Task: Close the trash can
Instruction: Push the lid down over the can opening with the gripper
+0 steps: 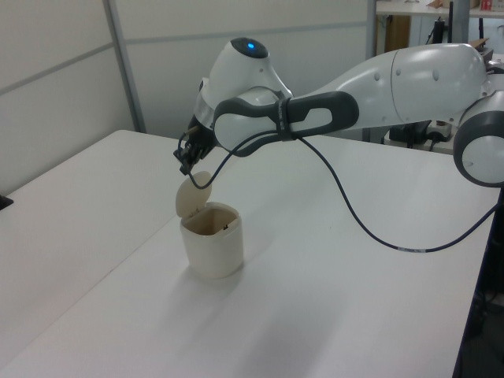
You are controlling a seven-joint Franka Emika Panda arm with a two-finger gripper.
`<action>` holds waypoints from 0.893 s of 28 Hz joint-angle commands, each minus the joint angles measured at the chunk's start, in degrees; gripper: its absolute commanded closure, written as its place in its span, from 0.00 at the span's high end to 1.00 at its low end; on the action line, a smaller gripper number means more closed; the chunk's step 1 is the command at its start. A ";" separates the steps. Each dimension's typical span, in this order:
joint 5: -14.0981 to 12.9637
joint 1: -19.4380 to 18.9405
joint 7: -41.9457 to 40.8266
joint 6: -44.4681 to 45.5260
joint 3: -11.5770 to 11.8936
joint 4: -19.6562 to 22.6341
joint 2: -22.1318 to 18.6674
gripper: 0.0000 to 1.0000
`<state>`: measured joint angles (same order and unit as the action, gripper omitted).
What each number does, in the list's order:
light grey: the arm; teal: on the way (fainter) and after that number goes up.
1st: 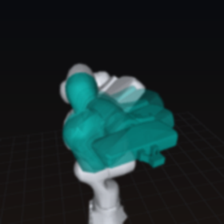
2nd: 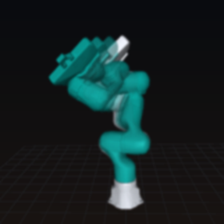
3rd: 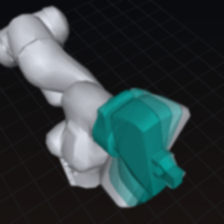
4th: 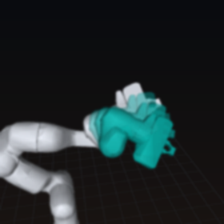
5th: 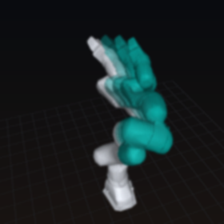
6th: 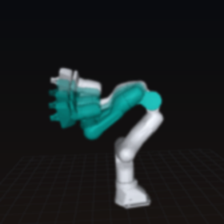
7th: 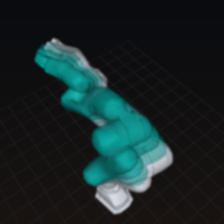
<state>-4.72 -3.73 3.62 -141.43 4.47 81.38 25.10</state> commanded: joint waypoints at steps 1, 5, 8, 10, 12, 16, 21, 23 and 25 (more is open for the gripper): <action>-0.29 0.03 0.25 3.51 0.02 1.50 -0.31 0.00; -0.38 0.12 0.07 7.65 0.02 1.41 -0.49 0.00; -0.29 0.12 -0.01 11.94 0.02 1.41 -0.66 0.00; -0.29 0.03 -0.62 14.67 0.02 1.41 -0.75 0.00; -0.29 0.03 -1.59 17.66 0.02 1.33 -0.84 0.00; -0.29 -0.05 -3.70 23.03 0.02 1.41 -0.84 0.00; -0.03 -0.05 -3.97 24.27 0.02 2.02 -0.49 0.00; 0.58 -0.05 -3.97 24.27 -0.07 2.82 -0.49 0.00; 1.03 -0.05 -3.97 24.27 -0.07 2.99 -0.40 0.00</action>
<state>-4.61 -3.78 1.12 -117.90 4.46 82.31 25.53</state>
